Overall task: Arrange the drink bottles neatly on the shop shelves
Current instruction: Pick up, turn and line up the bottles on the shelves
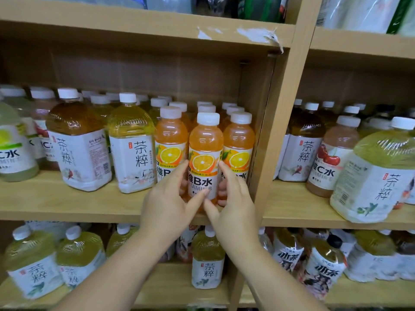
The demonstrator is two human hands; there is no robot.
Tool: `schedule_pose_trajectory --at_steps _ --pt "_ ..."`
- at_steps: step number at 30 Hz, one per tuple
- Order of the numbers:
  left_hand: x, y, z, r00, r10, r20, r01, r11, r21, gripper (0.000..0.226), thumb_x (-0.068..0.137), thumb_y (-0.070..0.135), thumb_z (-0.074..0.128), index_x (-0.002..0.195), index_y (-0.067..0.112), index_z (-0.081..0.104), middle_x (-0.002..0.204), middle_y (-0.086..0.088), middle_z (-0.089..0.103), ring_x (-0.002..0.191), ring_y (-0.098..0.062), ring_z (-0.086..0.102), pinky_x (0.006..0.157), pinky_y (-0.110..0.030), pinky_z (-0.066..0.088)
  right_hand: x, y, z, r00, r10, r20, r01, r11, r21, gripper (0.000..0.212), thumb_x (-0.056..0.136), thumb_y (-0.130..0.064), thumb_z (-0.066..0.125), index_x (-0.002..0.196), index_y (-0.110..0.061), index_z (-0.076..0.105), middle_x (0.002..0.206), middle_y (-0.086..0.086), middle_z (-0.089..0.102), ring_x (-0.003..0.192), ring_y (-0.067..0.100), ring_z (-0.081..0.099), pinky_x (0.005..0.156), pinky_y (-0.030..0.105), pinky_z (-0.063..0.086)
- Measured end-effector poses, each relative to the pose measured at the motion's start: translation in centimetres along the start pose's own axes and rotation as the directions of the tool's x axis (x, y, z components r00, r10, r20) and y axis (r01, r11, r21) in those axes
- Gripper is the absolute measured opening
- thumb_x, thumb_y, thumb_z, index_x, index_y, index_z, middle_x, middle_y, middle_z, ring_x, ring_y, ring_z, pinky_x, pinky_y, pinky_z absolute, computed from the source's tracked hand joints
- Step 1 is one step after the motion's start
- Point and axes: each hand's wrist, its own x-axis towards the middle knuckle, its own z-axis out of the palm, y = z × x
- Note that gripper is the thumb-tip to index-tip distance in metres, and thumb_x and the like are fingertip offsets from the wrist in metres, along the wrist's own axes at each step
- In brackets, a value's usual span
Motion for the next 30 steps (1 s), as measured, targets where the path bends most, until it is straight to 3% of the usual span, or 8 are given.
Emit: schedule_pose_trajectory --at_steps 3,8,14,18,21,24,28,30 --pt "0.3 0.0 -0.1 1.0 -0.014 0.027 0.013 0.999 0.035 0.079 0.081 0.054 0.073 0.15 0.024 0.048 0.074 0.013 0.065 0.069 -0.01 0.064 0.065 -0.036 0.057 0.2 -0.3 0.2 1.0 0.009 0.004 -0.009 0.996 -0.086 0.082 0.09 -0.039 0.072 0.152 -0.051 0.021 0.126 -0.016 0.051 0.1 0.007 0.061 0.081 0.034 0.059" --pt "0.6 0.3 0.4 0.998 -0.04 0.041 0.038 0.997 0.062 0.08 0.085 0.043 0.076 0.154 0.022 0.042 0.062 0.019 0.057 0.06 -0.006 0.057 0.061 -0.032 0.054 0.5 -0.8 1.1 1.0 0.002 -0.008 -0.004 0.97 -0.244 0.085 0.091 -0.04 0.069 0.156 -0.048 0.013 0.119 -0.014 0.059 0.084 0.011 0.067 0.067 0.038 0.059" --pt "0.5 0.0 0.7 1.0 -0.028 0.004 0.028 0.998 0.063 0.077 0.086 0.04 0.077 0.153 0.02 0.044 0.064 0.017 0.06 0.057 -0.006 0.055 0.056 -0.028 0.048 0.5 -0.8 1.6 1.0 0.012 -0.022 -0.017 0.964 -0.264 0.088 0.092 -0.041 0.069 0.155 -0.049 0.009 0.119 -0.011 0.064 0.087 0.013 0.069 0.071 0.038 0.059" --pt "-0.1 0.1 0.2 0.999 0.012 -0.04 -0.012 1.0 -0.004 0.069 0.085 0.04 0.077 0.146 0.021 0.05 0.075 0.014 0.067 0.061 -0.01 0.062 0.056 -0.033 0.054 0.2 -1.0 0.6 1.0 -0.009 0.021 0.012 0.985 -0.172 0.077 0.093 -0.036 0.067 0.155 -0.047 0.023 0.117 -0.014 0.061 0.087 0.01 0.067 0.075 0.038 0.059" --pt "-0.4 2.2 -0.2 0.981 0.146 -0.131 -0.162 0.98 -0.115 0.048 0.091 0.04 0.072 0.132 0.026 0.051 0.082 0.009 0.063 0.061 -0.013 0.062 0.055 -0.039 0.056 -0.4 -0.6 -1.8 0.991 -0.099 -0.092 0.087 0.988 -0.124 0.057 0.092 -0.029 0.068 0.142 -0.041 0.043 0.109 -0.015 0.062 0.084 0.007 0.066 0.071 0.038 0.059" --pt "-0.3 5.6 0.0 0.941 0.275 -0.196 -0.315 0.924 -0.217 0.04 0.09 0.032 0.071 0.124 0.022 0.054 0.086 0.005 0.062 0.065 -0.014 0.059 0.057 -0.035 0.053 -0.7 0.3 -5.5 0.957 -0.156 -0.243 0.126 0.983 -0.136 0.036 0.093 -0.021 0.069 0.126 -0.028 0.059 0.102 -0.011 0.065 0.082 0.005 0.063 0.068 0.028 0.056" --pt "-0.3 10.5 1.7 0.94 0.297 -0.168 -0.339 0.866 -0.368 0.04 0.088 0.03 0.072 0.123 0.025 0.054 0.091 0.006 0.062 0.071 -0.016 0.06 0.063 -0.037 0.053 -0.5 3.0 -11.6 0.892 -0.164 -0.422 0.074 0.972 -0.221 0.025 0.09 -0.009 0.072 0.114 -0.013 0.067 0.096 -0.003 0.065 0.082 0.007 0.057 0.073 0.022 0.049" --pt "-0.4 12.7 3.0 0.952 0.294 -0.08 -0.302 0.872 -0.385 0.043 0.087 0.032 0.073 0.125 0.028 0.053 0.096 0.009 0.06 0.075 -0.013 0.06 0.064 -0.033 0.053 -0.1 4.8 -14.6 0.875 -0.145 -0.462 0.009 0.959 -0.282 0.029 0.088 -0.013 0.076 0.115 -0.012 0.065 0.099 -0.001 0.061 0.091 0.014 0.058 0.084 0.019 0.045"
